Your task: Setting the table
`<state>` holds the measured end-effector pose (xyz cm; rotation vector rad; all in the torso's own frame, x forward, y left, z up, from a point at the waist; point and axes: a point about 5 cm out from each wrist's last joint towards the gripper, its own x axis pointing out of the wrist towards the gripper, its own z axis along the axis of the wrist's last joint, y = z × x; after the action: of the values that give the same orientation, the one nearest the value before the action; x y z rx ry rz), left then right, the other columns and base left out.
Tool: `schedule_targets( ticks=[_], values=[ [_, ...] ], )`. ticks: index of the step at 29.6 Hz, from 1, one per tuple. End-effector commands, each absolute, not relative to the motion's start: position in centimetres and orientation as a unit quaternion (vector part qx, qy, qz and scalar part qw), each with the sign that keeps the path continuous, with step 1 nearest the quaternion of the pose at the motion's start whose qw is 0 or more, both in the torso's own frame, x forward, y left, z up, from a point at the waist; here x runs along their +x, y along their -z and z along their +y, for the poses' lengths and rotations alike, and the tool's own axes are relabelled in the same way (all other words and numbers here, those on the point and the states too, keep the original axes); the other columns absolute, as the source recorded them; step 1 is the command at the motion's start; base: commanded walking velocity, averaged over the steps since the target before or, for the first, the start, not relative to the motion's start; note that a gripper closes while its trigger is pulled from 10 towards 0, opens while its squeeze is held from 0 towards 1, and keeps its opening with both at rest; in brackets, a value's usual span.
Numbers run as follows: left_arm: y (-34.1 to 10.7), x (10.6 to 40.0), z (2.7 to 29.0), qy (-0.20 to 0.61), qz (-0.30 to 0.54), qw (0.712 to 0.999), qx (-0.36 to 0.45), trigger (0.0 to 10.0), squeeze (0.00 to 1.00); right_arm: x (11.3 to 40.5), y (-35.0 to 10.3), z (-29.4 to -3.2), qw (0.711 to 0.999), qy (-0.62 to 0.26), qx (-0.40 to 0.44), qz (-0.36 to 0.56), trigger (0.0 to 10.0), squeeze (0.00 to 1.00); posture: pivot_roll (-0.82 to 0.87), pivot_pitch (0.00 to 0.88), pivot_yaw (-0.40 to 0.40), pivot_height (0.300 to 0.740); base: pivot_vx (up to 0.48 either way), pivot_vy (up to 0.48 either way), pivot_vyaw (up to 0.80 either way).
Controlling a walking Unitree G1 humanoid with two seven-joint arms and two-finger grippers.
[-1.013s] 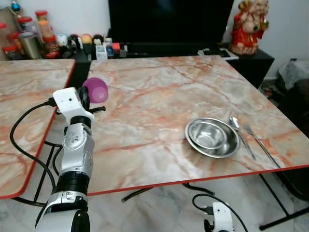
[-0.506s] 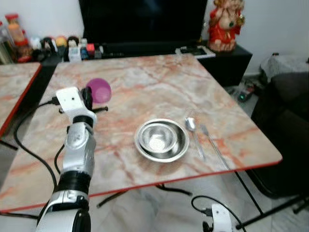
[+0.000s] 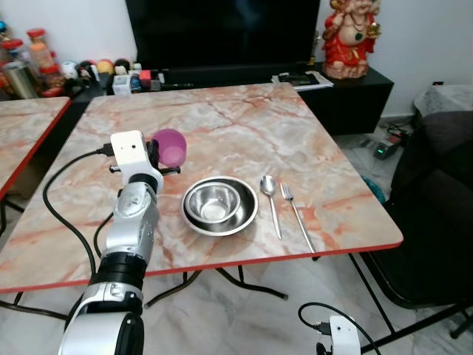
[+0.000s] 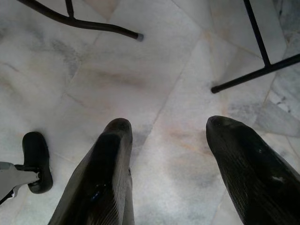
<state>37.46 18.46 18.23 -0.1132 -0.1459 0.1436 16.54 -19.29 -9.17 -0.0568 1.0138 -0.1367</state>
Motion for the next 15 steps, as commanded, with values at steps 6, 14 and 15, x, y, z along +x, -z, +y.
schedule_targets(
  ticks=[6, 14, 15],
  values=[
    [-19.06, 37.86, 19.19, -0.097, -0.074, 0.991, -0.061, 10.0, 0.0, 16.7, 9.09, -19.22, 0.876, 0.067, -0.026, 0.478, 10.0, 0.0, -0.01, 0.0, 0.0, 0.74, 0.0, 0.0, 0.0],
    [-19.13, 38.04, 18.77, -0.089, -0.064, 0.992, -0.056, 10.0, 0.0, 16.75, 9.1, -19.08, 0.875, 0.065, -0.018, 0.48, 10.0, 0.0, -0.01, 0.0, 0.0, 0.74, 0.0, 0.0, 0.47],
    [-19.13, 38.04, 18.77, -0.089, -0.064, 0.992, -0.056, 10.0, 0.0, 16.75, 9.1, -19.08, 0.875, 0.065, -0.018, 0.48, 10.0, 0.0, -0.01, 0.0, 0.0, 0.74, 0.0, 0.0, 0.0]
  ],
)
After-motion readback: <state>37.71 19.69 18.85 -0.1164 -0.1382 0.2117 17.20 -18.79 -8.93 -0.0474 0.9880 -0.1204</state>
